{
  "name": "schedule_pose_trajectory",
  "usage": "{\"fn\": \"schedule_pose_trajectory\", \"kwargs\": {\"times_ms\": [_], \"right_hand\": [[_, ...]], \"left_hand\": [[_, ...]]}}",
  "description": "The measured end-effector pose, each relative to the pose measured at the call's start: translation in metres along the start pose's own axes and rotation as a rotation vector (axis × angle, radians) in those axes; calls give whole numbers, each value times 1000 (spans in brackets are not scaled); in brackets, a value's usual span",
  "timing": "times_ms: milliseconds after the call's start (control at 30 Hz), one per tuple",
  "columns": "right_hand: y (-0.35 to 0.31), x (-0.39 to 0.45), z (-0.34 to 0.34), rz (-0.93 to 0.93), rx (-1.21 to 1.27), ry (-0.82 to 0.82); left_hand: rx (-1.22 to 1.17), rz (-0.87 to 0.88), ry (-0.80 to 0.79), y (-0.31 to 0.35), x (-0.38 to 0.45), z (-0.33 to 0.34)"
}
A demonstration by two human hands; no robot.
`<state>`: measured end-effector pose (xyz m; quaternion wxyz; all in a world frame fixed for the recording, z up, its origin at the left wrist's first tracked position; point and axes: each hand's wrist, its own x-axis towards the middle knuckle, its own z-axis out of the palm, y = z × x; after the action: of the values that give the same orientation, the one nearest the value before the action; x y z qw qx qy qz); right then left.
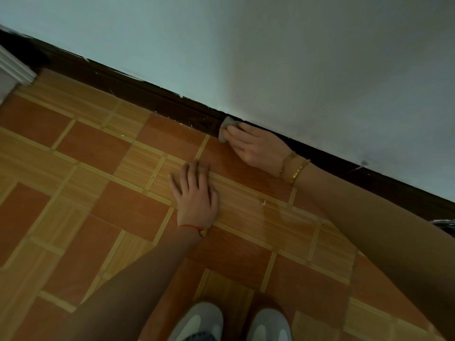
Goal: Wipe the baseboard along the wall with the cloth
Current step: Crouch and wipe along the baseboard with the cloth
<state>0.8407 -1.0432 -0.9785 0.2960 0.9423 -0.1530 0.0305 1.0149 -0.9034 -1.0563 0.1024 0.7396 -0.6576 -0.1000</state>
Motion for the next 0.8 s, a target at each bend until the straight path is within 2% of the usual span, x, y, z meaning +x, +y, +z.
{"fn": "schedule_pose_trajectory", "kwargs": {"times_ms": [167, 500, 800], "right_hand": [[1, -17, -4, -7, 24, -37], [1, -126, -29, -3, -59, -274], [10, -71, -34, -40, -33, -189]], "left_hand": [[-22, 2, 6, 1, 0, -1], [-11, 17, 7, -1, -2, 0], [-68, 184, -3, 18, 11, -8]]}}
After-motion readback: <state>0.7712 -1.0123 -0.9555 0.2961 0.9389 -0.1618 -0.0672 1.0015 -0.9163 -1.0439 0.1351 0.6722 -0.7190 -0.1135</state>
